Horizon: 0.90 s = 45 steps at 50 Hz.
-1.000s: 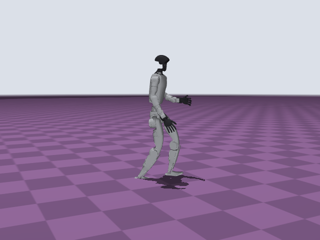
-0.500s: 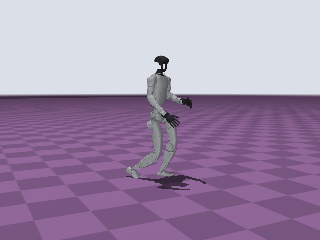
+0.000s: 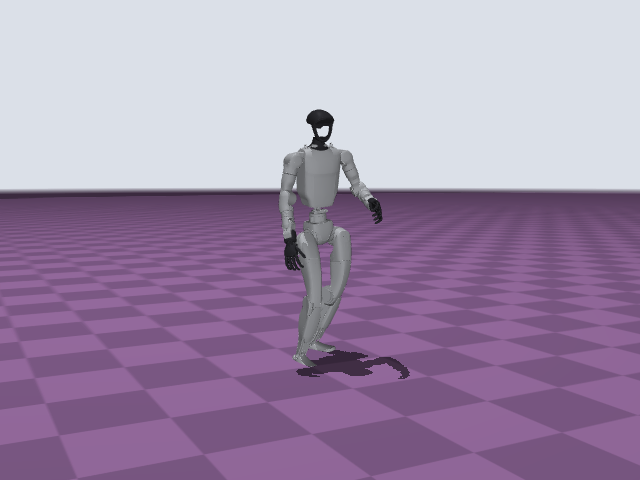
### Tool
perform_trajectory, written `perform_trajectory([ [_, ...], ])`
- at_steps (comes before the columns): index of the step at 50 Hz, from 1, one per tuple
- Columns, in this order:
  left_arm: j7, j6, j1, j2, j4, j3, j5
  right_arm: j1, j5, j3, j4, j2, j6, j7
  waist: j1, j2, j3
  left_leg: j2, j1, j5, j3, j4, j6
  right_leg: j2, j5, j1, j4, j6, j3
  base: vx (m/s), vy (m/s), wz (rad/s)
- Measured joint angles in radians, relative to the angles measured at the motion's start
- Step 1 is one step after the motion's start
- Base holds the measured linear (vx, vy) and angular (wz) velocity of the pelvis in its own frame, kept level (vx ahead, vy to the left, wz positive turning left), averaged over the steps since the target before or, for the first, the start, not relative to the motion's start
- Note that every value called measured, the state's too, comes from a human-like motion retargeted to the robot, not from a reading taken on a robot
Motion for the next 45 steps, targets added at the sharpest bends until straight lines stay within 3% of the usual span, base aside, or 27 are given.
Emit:
perform_trajectory([
  [9, 0.0, 0.0, -0.029, 0.003, 0.036, -0.027, 0.015, 0.051, 0.004, -0.005, 0.038, 0.008, 0.013, 0.029, 0.0, 0.003, 0.0, -0.017, 0.055, 0.017, -0.049, -0.013, -0.055, 0.048, 0.055, -0.019, -0.093, 0.045, 0.029, 0.14, -0.09, -0.91],
  [25, -0.005, -0.014, -0.029, 0.006, 0.14, -0.085, 0.05, 0.055, 0.015, 0.013, 0.078, 0.02, -0.001, 0.036, 0.054, -0.002, 0.044, 0.005, 0.152, 0.006, -0.146, 0.141, -0.111, 0.147, 0.034, 0.11, -0.035, 0.031, 0.019, 0.18, -0.08, -0.87],
  [32, -0.007, -0.014, -0.011, -0.006, 0.218, -0.116, 0.095, 0.015, 0.008, 0.038, 0.074, 0.035, -0.014, 0.018, 0.083, 0.034, 0.068, 0.095, 0.086, -0.033, -0.166, 0.428, -0.138, 0.245, 0.034, 0.188, -0.058, 0.012, 0.008, 0.18, -0.03, -0.89],
  [40, -0.024, -0.002, -0.036, -0.044, 0.377, -0.153, 0.161, -0.052, -0.006, 0.077, 0.05, 0.048, -0.012, 0.013, 0.141, 0.104, 0.066, 0.307, -0.093, -0.07, -0.121, 0.826, -0.11, 0.347, 0.061, 0.278, -0.187, -0.057, -0.072, 0.13, -0.01, -0.96],
  [45, -0.029, 0.015, 0.006, -0.064, 0.466, -0.166, 0.212, -0.072, -0.02, 0.104, 0.034, 0.059, -0.011, 0.009, 0.192, 0.118, 0.07, 0.368, -0.19, -0.102, -0.121, 0.959, -0.082, 0.378, 0.036, 0.322, -0.197, -0.086, -0.083, 0.06, 0.0, -1.14],
])
